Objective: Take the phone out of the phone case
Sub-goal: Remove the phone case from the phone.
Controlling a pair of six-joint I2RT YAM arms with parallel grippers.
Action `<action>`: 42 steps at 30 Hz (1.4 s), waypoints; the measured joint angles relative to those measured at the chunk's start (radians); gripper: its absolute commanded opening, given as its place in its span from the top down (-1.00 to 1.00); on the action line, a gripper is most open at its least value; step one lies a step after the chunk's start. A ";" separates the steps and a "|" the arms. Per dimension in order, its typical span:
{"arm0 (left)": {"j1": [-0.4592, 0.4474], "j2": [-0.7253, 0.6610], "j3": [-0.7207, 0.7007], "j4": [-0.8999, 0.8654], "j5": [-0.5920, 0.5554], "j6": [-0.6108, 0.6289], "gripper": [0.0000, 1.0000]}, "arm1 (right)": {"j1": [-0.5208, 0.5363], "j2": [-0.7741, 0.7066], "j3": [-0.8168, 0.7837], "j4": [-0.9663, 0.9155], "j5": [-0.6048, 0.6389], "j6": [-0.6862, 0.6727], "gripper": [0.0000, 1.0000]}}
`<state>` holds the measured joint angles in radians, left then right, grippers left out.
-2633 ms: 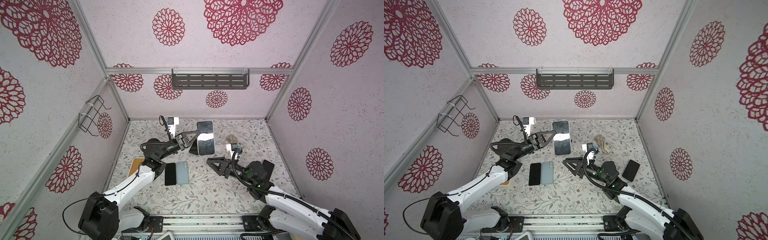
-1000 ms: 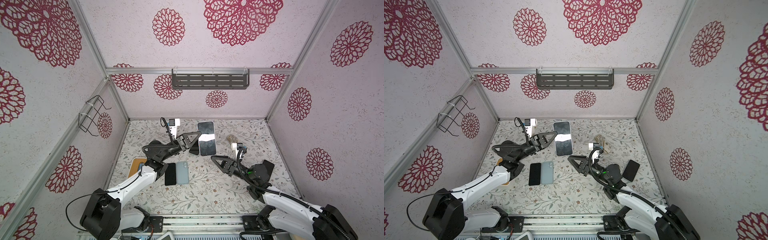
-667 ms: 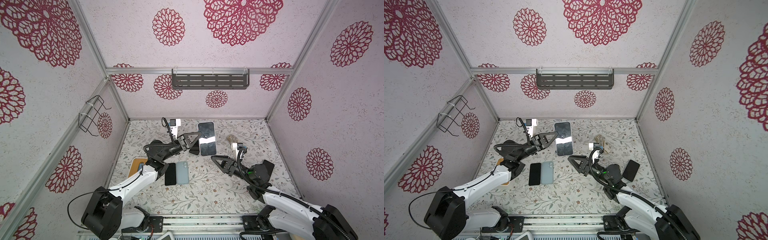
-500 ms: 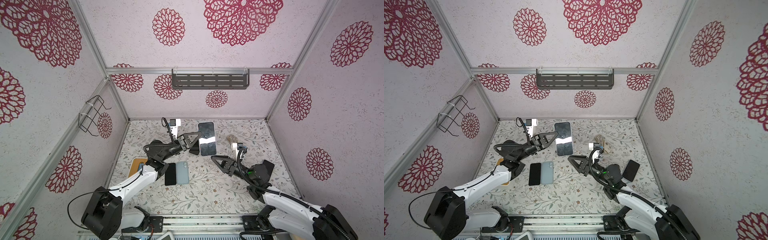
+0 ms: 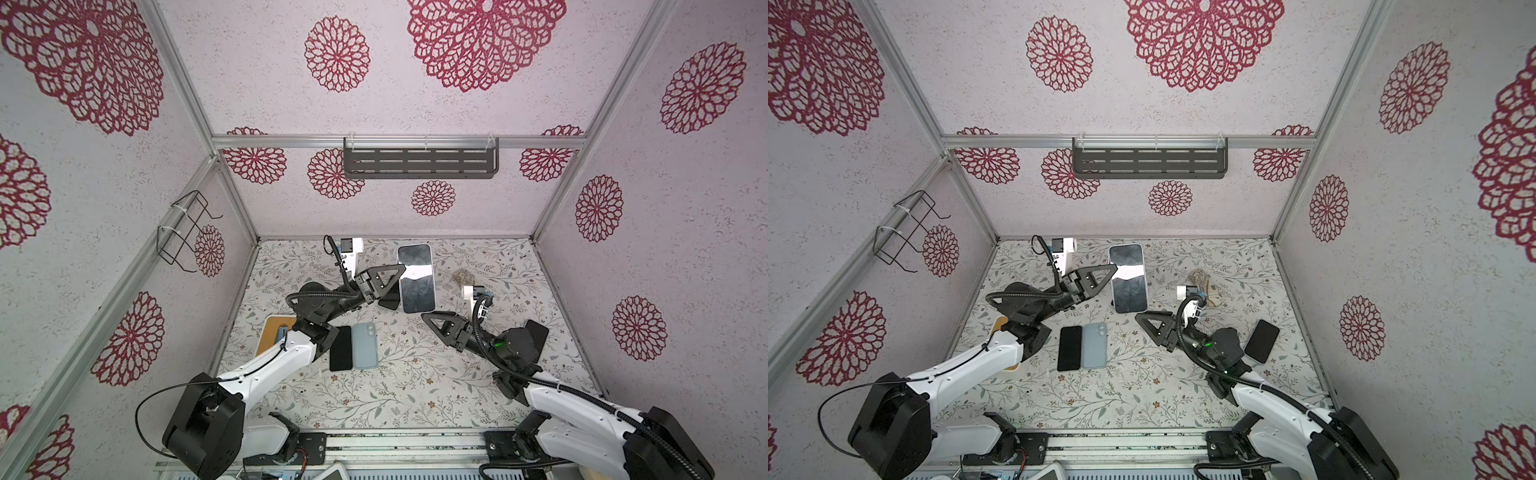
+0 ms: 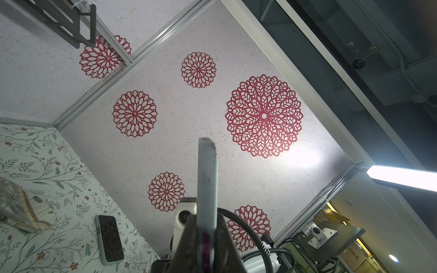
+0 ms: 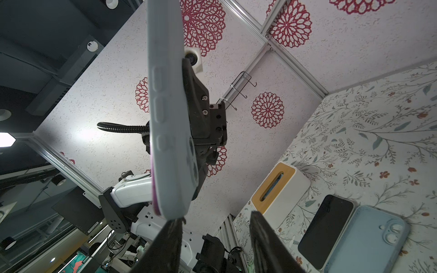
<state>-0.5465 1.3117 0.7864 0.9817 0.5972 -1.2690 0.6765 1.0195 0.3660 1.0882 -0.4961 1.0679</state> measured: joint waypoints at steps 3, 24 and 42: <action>-0.001 0.000 -0.005 0.002 -0.002 0.000 1.00 | 0.000 0.000 0.000 -0.001 0.000 0.000 0.03; -0.001 0.013 -0.014 0.035 -0.008 -0.008 1.00 | -0.002 0.000 0.000 -0.001 -0.002 0.000 -0.06; -0.001 -0.003 -0.042 0.023 -0.027 0.016 1.00 | -0.002 -0.003 0.000 -0.003 0.004 0.000 -0.07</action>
<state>-0.5476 1.3090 0.7448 1.0042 0.5701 -1.2526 0.6750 1.0168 0.3660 1.0855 -0.4923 1.0679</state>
